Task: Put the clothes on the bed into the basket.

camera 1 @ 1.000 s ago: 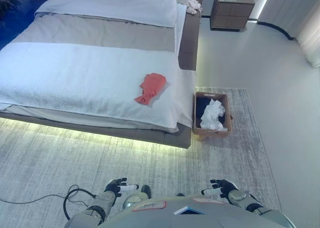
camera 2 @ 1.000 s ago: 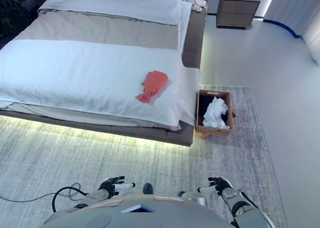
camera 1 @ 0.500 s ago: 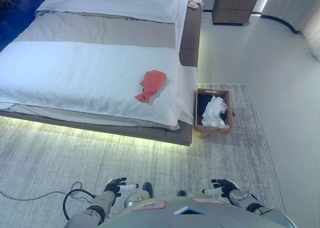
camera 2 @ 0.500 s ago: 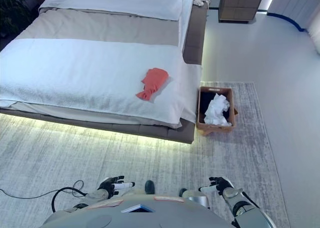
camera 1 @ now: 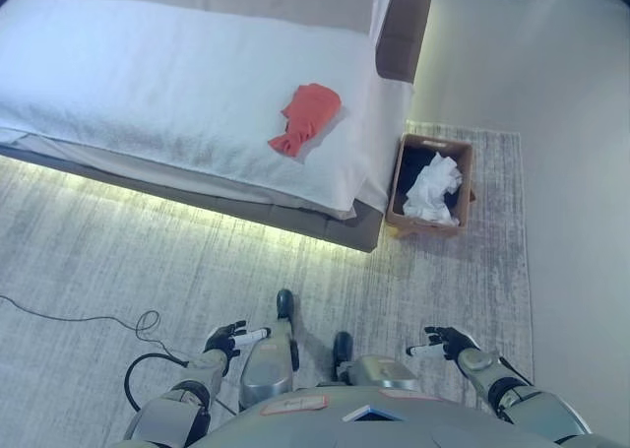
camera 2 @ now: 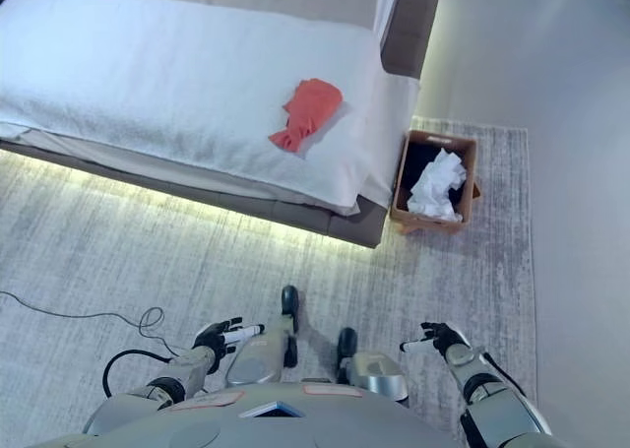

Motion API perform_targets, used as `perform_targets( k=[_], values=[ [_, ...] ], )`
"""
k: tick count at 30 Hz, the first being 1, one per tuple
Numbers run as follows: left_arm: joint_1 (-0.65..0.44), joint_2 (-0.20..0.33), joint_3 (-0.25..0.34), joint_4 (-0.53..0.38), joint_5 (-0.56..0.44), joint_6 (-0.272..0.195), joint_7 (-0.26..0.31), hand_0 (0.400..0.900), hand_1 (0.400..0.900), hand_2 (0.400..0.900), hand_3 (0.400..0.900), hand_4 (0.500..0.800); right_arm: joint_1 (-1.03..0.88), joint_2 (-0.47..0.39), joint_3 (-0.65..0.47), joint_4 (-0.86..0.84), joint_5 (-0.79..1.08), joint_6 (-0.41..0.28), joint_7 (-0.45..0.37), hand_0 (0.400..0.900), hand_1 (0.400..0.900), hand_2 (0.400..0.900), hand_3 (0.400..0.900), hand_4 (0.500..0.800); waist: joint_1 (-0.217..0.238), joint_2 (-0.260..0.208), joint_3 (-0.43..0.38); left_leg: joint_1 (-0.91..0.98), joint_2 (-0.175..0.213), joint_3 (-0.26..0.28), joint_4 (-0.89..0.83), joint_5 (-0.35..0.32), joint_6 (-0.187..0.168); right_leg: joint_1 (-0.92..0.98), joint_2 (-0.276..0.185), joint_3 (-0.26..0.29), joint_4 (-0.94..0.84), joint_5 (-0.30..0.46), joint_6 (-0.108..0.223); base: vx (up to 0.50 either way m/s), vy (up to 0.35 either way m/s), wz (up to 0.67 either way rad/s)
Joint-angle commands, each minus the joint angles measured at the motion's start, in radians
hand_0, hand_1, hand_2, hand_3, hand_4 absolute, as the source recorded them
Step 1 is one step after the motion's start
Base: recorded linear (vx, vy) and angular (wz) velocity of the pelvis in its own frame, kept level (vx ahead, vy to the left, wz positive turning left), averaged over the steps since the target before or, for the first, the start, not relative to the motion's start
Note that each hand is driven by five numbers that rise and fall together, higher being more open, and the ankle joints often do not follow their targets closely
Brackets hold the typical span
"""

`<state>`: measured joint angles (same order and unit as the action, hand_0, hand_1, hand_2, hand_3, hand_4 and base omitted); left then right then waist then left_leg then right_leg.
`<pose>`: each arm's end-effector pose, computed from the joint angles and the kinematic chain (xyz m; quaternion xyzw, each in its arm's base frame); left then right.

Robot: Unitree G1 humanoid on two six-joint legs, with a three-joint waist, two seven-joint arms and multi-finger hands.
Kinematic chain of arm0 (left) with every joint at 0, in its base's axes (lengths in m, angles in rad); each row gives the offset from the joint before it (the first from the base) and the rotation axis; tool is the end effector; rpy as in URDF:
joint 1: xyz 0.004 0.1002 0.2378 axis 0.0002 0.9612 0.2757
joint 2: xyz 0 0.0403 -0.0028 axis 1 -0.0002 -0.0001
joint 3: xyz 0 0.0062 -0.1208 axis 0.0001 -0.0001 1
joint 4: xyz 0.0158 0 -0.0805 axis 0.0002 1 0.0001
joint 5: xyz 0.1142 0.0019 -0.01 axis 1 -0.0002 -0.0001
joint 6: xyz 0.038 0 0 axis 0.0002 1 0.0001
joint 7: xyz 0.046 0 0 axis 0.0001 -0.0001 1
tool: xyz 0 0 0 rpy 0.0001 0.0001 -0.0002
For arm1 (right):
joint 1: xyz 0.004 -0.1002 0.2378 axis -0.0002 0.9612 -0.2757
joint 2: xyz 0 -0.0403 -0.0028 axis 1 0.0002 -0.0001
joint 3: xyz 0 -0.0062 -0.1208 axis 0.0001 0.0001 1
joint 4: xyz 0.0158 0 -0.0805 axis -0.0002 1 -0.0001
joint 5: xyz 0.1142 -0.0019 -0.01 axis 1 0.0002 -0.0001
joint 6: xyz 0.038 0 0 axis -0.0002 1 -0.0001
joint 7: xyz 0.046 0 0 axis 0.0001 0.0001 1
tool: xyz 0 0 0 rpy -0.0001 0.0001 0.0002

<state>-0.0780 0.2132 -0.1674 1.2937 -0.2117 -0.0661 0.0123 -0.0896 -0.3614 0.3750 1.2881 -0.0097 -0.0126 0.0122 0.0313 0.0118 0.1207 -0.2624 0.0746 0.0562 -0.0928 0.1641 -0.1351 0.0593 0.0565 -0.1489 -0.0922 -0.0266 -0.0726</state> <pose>0.0983 0.2204 -0.1443 0.0603 0.5427 0.0580 0.8358 0.0987 -0.2642 -0.1324 -0.2604 0.5675 0.0483 0.7796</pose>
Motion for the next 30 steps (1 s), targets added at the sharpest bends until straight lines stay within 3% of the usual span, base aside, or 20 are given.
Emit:
perform_targets(
  k=[1,3,4,5,6,7,8,9,10,12,14,17,18,20,22,25,28,30],
  values=[
    [0.037,0.033,0.029,0.04,-0.009,-0.003,0.033,0.9,0.9,0.9,0.9,0.8,0.01,-0.023,-0.009,-0.004,0.018,-0.027,-0.016,0.9,0.9,0.9,0.9,0.8,0.003,-0.004,-0.094,-0.051,-0.012,0.022,0.006,0.054,0.029,0.091,-0.076,0.066,0.005,-0.093,0.136,0.52,0.411,-0.39],
    [0.035,0.034,0.033,0.052,-0.007,-0.004,0.032,0.9,0.9,0.9,0.9,0.8,0.012,-0.019,-0.018,-0.006,0.023,-0.027,-0.016,0.9,0.9,0.9,0.9,0.8,0.003,-0.012,-0.109,-0.036,-0.027,0.036,0.006,0.049,0.042,0.111,-0.102,0.064,0.005,-0.103,0.148,0.36,0.273,-0.14],
    [0.037,0.041,0.038,0.059,0.0,-0.002,0.034,0.9,0.9,0.9,0.9,0.8,0.019,-0.013,-0.026,-0.005,0.026,-0.027,-0.012,0.9,0.9,0.9,0.9,0.8,0.006,-0.027,-0.127,-0.012,-0.049,0.036,0.006,0.031,0.059,0.135,-0.135,0.062,0.005,-0.1,0.163,0.47,0.328,-0.18],
    [0.032,0.062,0.045,0.065,0.018,0.001,0.038,0.9,0.9,0.9,0.9,0.8,0.025,0.005,-0.03,-0.007,0.026,-0.024,-0.007,0.9,0.9,0.9,0.9,0.8,0.007,-0.048,-0.149,0.025,-0.077,0.049,0.006,-0.004,0.091,0.11,-0.179,0.071,0.128,-0.103,0.179,0.47,0.327,-0.18],
    [0.032,0.062,0.045,0.065,0.018,0.001,0.038,0.9,0.9,0.9,0.9,0.8,0.025,0.005,-0.03,-0.007,0.026,-0.024,-0.007,0.9,0.9,0.9,0.9,0.8,0.007,-0.047,-0.151,0.023,-0.075,0.049,0.006,-0.004,0.091,0.107,-0.177,0.072,0.128,-0.102,0.179,0.41,0.315,-0.05],
    [0.024,0.076,0.047,0.058,0.024,0.005,0.04,0.9,0.9,0.9,0.9,0.8,0.022,0.012,-0.026,-0.015,0.027,-0.025,-0.005,0.9,0.9,0.9,0.9,0.8,0.007,-0.057,-0.157,0.041,-0.091,0.053,0.006,-0.02,0.109,0.068,-0.195,0.078,0.238,-0.07,0.185,0.25,0.28,-0.03],
    [0.009,0.096,0.045,0.041,0.017,0.006,0.04,0.9,0.9,0.9,0.9,0.8,0.011,0.017,-0.022,-0.034,0.036,-0.025,-0.006,0.9,0.9,0.9,0.9,0.8,0.003,-0.063,-0.143,0.073,-0.114,0.047,0.006,-0.044,0.138,-0.045,-0.217,0.09,0.46,0.037,0.185,0.25,0.28,-0.04],
    [0.009,0.096,0.045,0.041,0.017,0.006,0.04,0.9,0.9,0.9,0.9,0.8,0.011,0.017,-0.022,-0.034,0.036,-0.025,-0.006,0.9,0.9,0.9,0.9,0.8,0.004,-0.062,-0.145,0.07,-0.113,0.047,0.006,-0.044,0.138,-0.048,-0.215,0.091,0.46,0.039,0.185,0.19,0.38,-0.07],
    [-0.016,0.111,0.037,0.017,0.006,0.005,0.041,0.9,0.9,0.9,0.9,0.8,-0.006,0.019,-0.023,-0.056,0.058,-0.028,-0.014,0.9,0.9,0.9,0.9,0.8,-0.012,-0.052,-0.113,0.107,-0.134,0.037,0.006,-0.069,0.161,-0.145,-0.227,0.079,0.672,0.126,0.172,0.17,0.313,-0.08],
    [-0.035,0.118,0.037,0.019,-0.002,0.008,0.046,0.9,0.9,0.9,0.9,0.8,-0.012,0.027,-0.024,-0.071,0.067,-0.031,-0.028,0.9,0.9,0.9,0.9,0.8,-0.017,-0.058,-0.094,0.159,-0.158,0.035,0.006,-0.117,0.172,-0.197,-0.293,0.013,0.738,0.128,0.175,0.24,0.33,-0.13],
    [-0.059,0.121,0.032,0.018,-0.008,0.005,0.058,0.9,0.9,0.9,0.9,0.8,-0.021,0.036,-0.011,-0.097,0.066,-0.036,-0.047,0.9,0.9,0.9,0.9,0.8,-0.019,-0.059,-0.064,0.19,-0.15,0.036,0.006,-0.142,0.167,-0.224,-0.324,-0.062,0.677,0.064,0.162,0.21,0.117,0.0],
    [-0.066,0.111,0.018,0.019,-0.006,-0.001,0.06,0.9,0.9,0.9,0.9,0.8,-0.024,0.035,-0.007,-0.119,0.073,-0.039,-0.052,0.9,0.9,0.9,0.9,0.8,-0.024,-0.044,-0.041,0.206,-0.13,0.03,0.006,-0.146,0.155,-0.249,-0.294,-0.083,0.553,0.014,0.154,0.11,-0.017,0.1],
    [-0.066,0.104,0.012,0.017,0.0,-0.003,0.059,0.9,0.9,0.9,0.9,0.8,-0.029,0.032,-0.006,-0.133,0.073,-0.039,-0.056,0.9,0.9,0.9,0.9,0.8,-0.03,-0.032,-0.033,0.198,-0.118,0.028,0.006,-0.137,0.153,-0.272,-0.277,-0.083,0.462,0.029,0.147,0.14,-0.073,0.25],
    [-0.066,0.096,0.001,0.018,0.01,-0.007,0.059,0.9,0.9,0.9,0.9,0.8,-0.033,0.029,-0.01,-0.15,0.085,-0.047,-0.066,0.9,0.9,0.9,0.9,0.8,-0.039,-0.035,-0.02,0.205,-0.113,0.022,0.006,-0.148,0.141,-0.286,-0.257,-0.052,0.288,0.071,0.168,0.17,-0.114,0.29],
    [-0.073,0.086,-0.004,0.027,0.017,-0.01,0.06,0.9,0.9,0.9,0.9,0.8,-0.043,0.032,-0.031,-0.175,0.111,-0.051,-0.081,0.9,0.9,0.9,0.9,0.8,-0.054,-0.049,-0.013,0.217,-0.117,0.021,0.006,-0.17,0.126,-0.336,-0.245,0.002,0.114,0.17,0.21,0.25,-0.148,0.33],
    [-0.061,0.068,0.005,0.035,0.02,-0.014,0.05,0.9,0.9,0.9,0.9,0.8,-0.034,0.04,-0.064,-0.193,0.129,-0.054,-0.088,0.9,0.9,0.9,0.9,0.8,-0.064,-0.065,-0.015,0.27,-0.107,0.007,0.006,-0.216,0.101,-0.352,-0.251,-0.013,0.006,0.244,0.248,0.36,-0.204,0.39],
    [-0.052,0.058,-0.001,0.036,0.032,-0.016,0.044,0.9,0.9,0.9,0.9,0.8,-0.017,0.035,-0.077,-0.197,0.141,-0.058,-0.086,0.9,0.9,0.9,0.9,0.8,-0.07,-0.066,-0.046,0.299,-0.097,-0.011,0.006,-0.248,0.092,-0.323,-0.25,-0.013,0.005,0.243,0.24,0.44,-0.269,0.55],
    [-0.031,0.042,-0.004,0.025,0.032,-0.02,0.043,0.9,0.9,0.9,0.9,0.8,-0.009,0.017,-0.08,-0.209,0.137,-0.064,-0.083,0.9,0.9,0.9,0.9,0.8,-0.079,-0.041,-0.098,0.358,-0.035,-0.033,0.006,-0.264,0.07,-0.269,-0.199,-0.022,0.005,0.216,0.219,0.68,-0.463,0.49]
  ],
)
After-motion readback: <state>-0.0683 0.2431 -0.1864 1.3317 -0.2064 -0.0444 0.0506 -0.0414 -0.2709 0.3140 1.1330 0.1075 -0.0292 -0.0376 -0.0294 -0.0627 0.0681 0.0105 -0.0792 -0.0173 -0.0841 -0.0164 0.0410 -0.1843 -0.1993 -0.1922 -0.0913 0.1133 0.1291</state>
